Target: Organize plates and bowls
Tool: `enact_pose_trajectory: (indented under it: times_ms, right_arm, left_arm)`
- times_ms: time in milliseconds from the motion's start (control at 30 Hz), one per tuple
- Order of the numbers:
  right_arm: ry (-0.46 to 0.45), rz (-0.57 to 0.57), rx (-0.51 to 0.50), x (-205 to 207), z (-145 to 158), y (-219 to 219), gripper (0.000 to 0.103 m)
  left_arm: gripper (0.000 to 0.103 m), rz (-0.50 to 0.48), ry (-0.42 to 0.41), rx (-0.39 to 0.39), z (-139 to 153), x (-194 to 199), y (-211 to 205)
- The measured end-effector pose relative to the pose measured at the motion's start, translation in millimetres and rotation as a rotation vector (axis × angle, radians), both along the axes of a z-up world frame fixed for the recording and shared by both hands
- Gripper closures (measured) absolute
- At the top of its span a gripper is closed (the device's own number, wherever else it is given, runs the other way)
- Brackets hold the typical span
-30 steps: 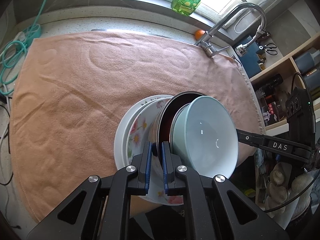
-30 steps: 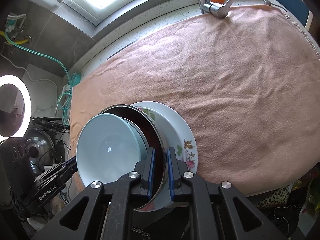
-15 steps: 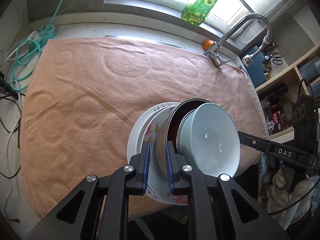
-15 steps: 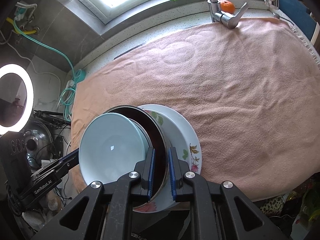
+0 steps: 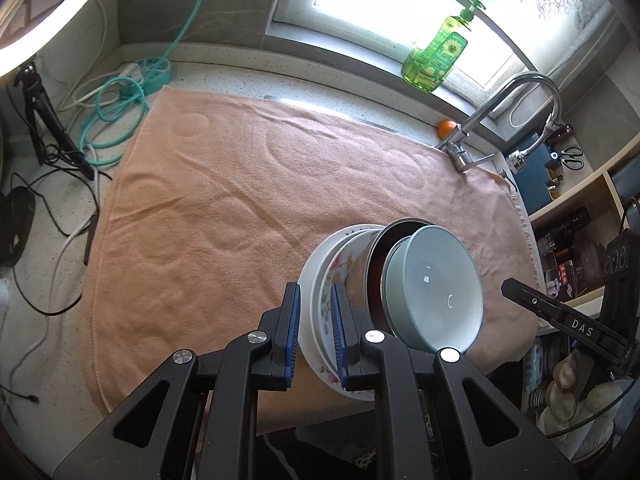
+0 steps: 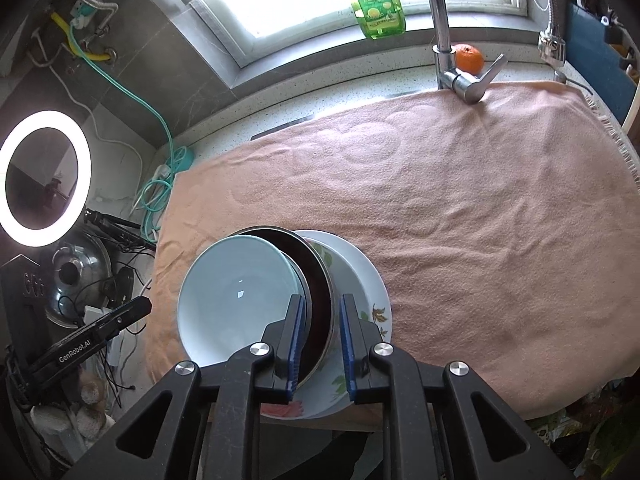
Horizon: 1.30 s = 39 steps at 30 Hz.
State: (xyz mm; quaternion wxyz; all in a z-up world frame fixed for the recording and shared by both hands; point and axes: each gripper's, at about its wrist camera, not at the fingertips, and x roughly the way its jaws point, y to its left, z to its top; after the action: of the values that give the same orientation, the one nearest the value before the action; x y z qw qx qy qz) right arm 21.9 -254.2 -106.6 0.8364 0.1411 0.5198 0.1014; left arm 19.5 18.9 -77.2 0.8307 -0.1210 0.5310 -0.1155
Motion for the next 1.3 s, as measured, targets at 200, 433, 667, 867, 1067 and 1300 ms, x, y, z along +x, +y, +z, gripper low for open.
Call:
enact_pose_trajectory:
  times_ms: [200, 433, 667, 867, 1067, 1300]
  right_arm:
    - [-0.071, 0.006, -0.02, -15, 11, 1, 0.082]
    - [-0.207, -0.023, -0.053, -41, 35, -4, 0.07]
    - [-0.281, -0.016, -0.114, -66, 50, -8, 0.056]
    - [-0.319, 0.0, -0.148, -85, 57, -6, 0.056]
    - [-0.34, -0.002, -0.162, -99, 58, -4, 0.054]
    - [-0.371, -0.006, -0.182, -113, 61, 0, 0.04]
  left_arm:
    - [0.089, 0.033, -0.039, 0.012, 10, -15, 3]
    - [0.082, 0.042, -0.115, 0.058, 27, -37, -7]
    - [0.074, 0.013, -0.169, 0.085, 41, -57, -28]
    - [0.074, -0.005, -0.203, 0.114, 50, -73, -46]
    - [0.074, -0.023, -0.218, 0.137, 53, -86, -57]
    - [0.074, -0.008, -0.212, 0.152, 49, -96, -59]
